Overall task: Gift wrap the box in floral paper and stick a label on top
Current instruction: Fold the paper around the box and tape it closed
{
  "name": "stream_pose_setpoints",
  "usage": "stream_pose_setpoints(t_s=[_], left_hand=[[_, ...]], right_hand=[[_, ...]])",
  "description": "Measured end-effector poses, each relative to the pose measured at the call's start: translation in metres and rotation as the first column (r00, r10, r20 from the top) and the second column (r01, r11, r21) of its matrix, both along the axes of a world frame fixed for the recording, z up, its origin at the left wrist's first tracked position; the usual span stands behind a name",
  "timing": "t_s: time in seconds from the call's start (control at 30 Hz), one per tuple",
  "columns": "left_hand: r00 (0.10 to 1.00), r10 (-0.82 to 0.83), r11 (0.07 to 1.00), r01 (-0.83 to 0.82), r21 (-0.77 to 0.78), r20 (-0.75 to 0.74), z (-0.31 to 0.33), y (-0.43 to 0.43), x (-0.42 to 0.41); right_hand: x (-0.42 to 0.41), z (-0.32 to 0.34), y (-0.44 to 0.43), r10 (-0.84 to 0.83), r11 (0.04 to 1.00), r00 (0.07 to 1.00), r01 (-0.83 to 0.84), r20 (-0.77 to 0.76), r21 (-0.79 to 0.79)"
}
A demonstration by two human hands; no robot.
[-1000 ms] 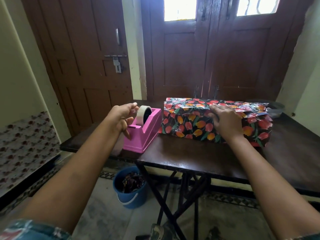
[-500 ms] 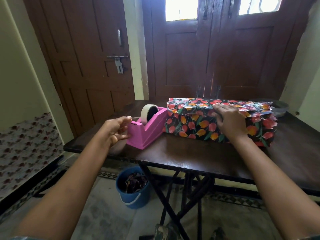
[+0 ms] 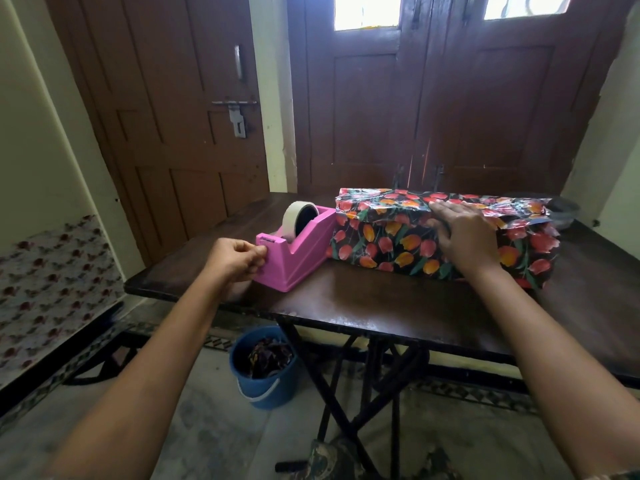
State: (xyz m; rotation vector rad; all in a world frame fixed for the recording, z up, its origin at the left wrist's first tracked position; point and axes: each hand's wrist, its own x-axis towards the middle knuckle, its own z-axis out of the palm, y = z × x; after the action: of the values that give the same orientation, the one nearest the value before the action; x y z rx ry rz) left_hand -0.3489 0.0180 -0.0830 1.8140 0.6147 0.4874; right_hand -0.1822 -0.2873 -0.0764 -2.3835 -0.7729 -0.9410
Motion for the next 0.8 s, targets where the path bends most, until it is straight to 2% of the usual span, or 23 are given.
stream_pose_setpoints(t_s=[0.07,0.1,0.17,0.23,0.3,0.43,0.53,0.63,0.73,0.8], left_hand=[[0.99,0.088,0.976,-0.063,0.206,-0.112,-0.002,0.007,-0.001],[0.978,0.144,0.961,-0.102,0.255,-0.15,-0.005,0.009,-0.003],[0.985,0.124,0.985,-0.108,0.136,-0.119,-0.011,0.01,-0.014],[0.997,0.06,0.997,-0.062,0.045,0.048,-0.003,-0.001,-0.024],[0.982,-0.033,0.999,0.034,-0.005,0.185,0.013,-0.026,-0.022],[0.932,-0.173,0.969,0.218,-0.113,0.318,0.029,-0.101,0.02],[0.907,-0.205,0.947,0.278,-0.159,0.368,0.026,-0.16,0.059],[0.913,-0.159,0.945,0.251,-0.21,0.375,0.022,-0.199,0.092],[0.932,-0.104,0.979,0.158,-0.131,0.346,0.02,-0.213,0.113],[0.936,-0.084,0.984,0.131,-0.118,0.341,0.022,-0.216,0.119]], right_hand=[[0.001,0.0,0.0,0.001,1.0,1.0,-0.001,-0.004,-0.003],[0.002,0.0,-0.001,0.002,1.0,1.0,-0.002,-0.004,0.001],[0.001,0.0,0.0,0.006,1.0,1.0,-0.006,0.003,0.0],[0.002,-0.001,0.0,-0.004,1.0,1.0,0.004,0.01,0.005],[0.002,0.0,0.0,-0.011,1.0,1.0,0.011,-0.001,-0.003],[-0.001,0.003,-0.002,-0.011,1.0,1.0,0.011,-0.019,-0.025],[-0.004,0.008,-0.005,-0.01,0.998,1.0,0.008,-0.028,-0.061],[-0.003,0.017,-0.008,-0.023,0.994,0.999,0.017,-0.048,-0.109],[0.001,0.023,-0.011,-0.06,0.986,0.995,0.046,-0.081,-0.158],[0.006,0.024,-0.012,-0.046,0.991,0.995,0.035,-0.089,-0.128]])
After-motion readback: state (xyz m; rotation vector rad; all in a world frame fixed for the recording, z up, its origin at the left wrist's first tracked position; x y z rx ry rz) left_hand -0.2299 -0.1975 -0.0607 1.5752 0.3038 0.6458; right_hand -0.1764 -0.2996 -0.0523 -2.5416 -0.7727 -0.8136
